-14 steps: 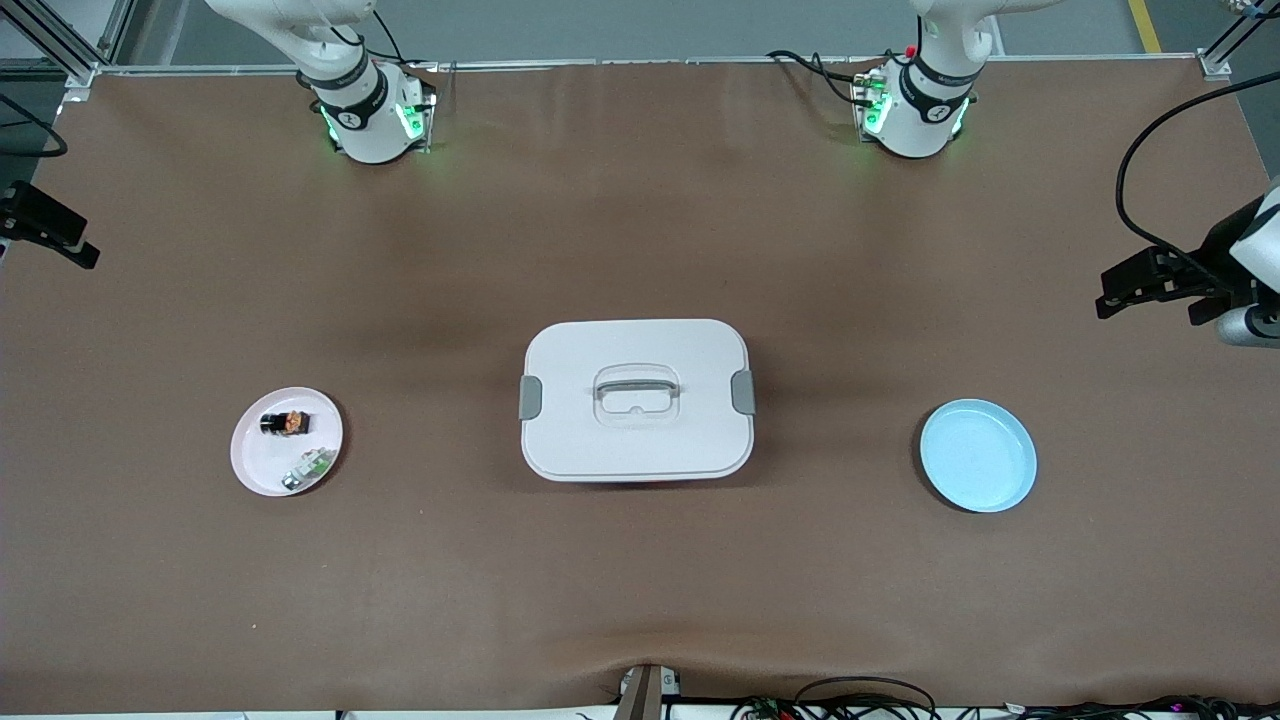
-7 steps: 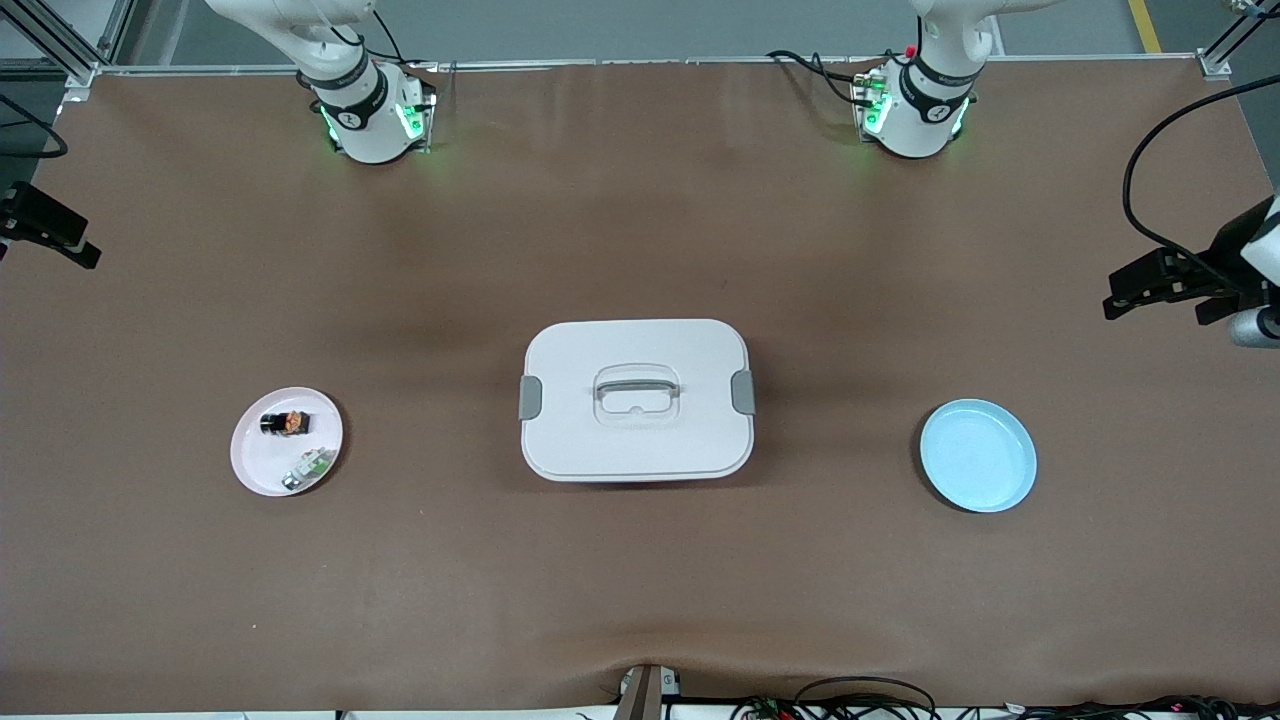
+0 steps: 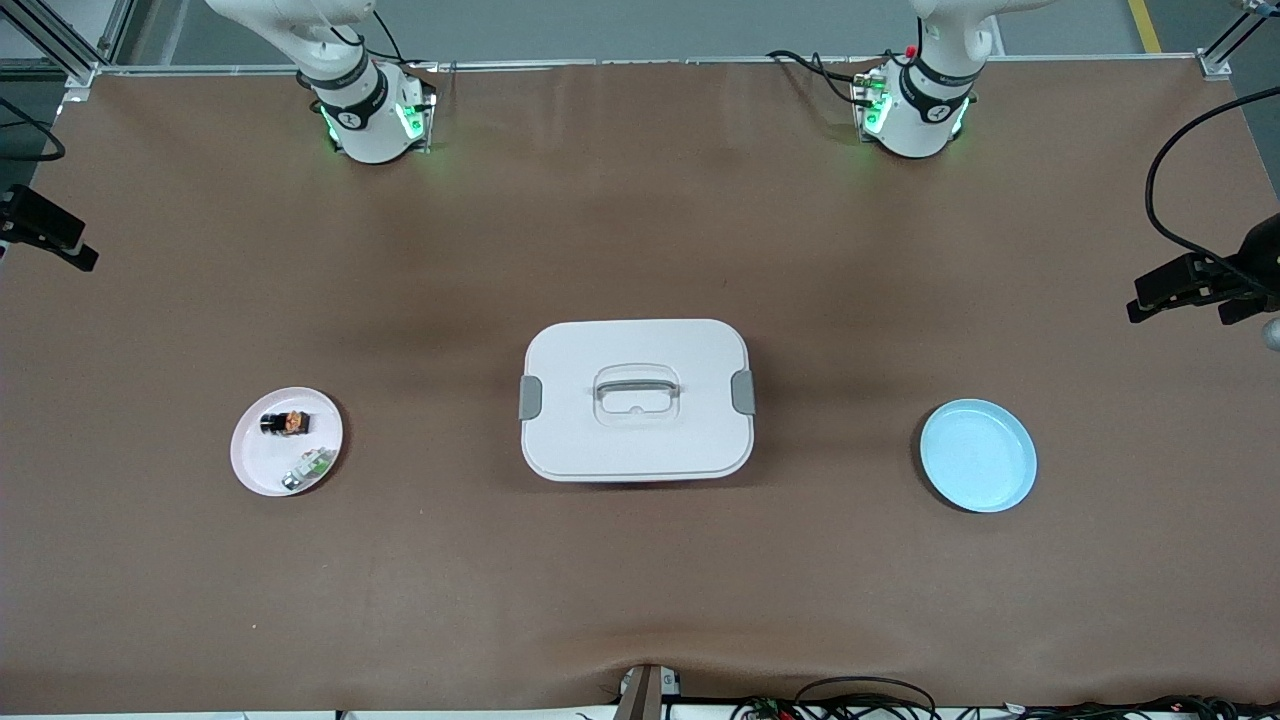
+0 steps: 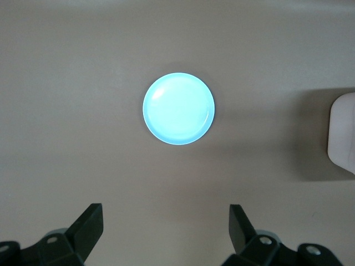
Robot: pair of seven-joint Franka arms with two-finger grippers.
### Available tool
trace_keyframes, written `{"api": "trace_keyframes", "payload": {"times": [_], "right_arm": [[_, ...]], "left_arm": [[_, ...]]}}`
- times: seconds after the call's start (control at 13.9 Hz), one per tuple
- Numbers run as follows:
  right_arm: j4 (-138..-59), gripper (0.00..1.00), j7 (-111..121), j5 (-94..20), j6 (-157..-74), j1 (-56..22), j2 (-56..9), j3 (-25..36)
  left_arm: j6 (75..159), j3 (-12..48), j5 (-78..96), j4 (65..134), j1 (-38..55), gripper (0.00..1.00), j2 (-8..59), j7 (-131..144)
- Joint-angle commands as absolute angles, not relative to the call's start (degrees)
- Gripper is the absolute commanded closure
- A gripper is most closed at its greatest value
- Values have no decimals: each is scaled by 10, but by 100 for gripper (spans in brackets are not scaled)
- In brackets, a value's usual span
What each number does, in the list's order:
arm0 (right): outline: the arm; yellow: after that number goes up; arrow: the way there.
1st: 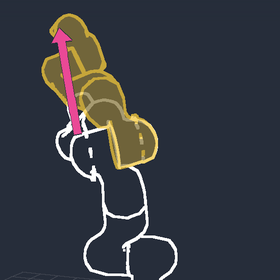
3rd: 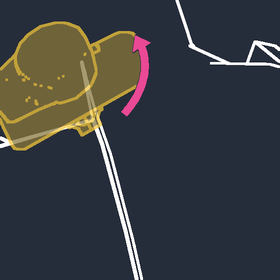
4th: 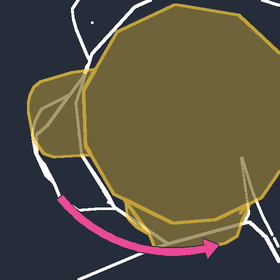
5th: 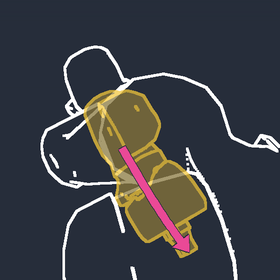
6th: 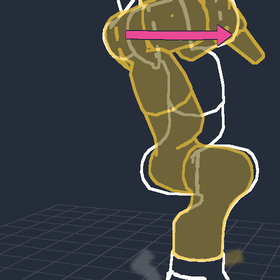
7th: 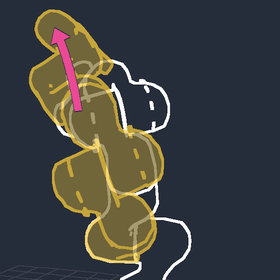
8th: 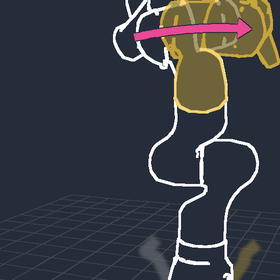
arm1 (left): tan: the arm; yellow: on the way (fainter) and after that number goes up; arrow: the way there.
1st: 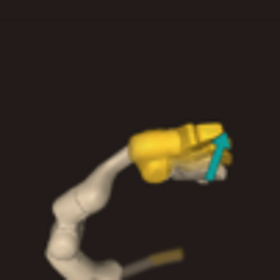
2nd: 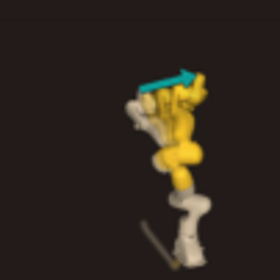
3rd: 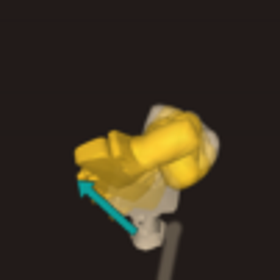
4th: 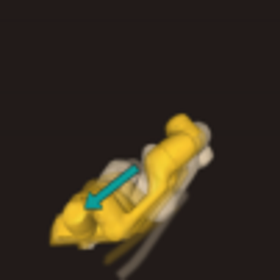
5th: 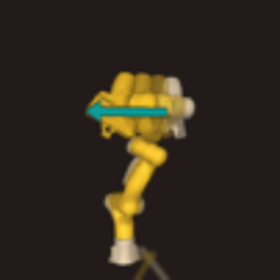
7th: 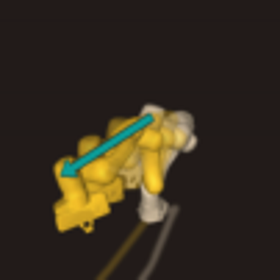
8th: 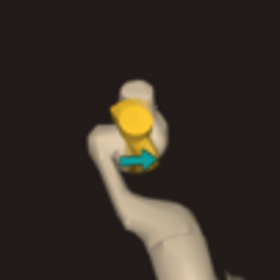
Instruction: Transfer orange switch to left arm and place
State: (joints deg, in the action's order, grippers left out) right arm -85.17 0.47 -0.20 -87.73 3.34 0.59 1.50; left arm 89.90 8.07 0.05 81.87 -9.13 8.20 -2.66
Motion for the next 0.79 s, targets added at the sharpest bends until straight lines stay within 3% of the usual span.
{"api": "trace_keyframes", "payload": {"times": [0.0, 0.72], "right_arm": [[-863, 0, -4, -8, -882, 37, 16, 14], [-860, 0, -4, -8, -936, 58, -57, 14]], "left_arm": [[895, 83, -5, 811, -91, 0, 85, -33], [897, 83, -11, 812, -89, 0, 85, -30]]}}
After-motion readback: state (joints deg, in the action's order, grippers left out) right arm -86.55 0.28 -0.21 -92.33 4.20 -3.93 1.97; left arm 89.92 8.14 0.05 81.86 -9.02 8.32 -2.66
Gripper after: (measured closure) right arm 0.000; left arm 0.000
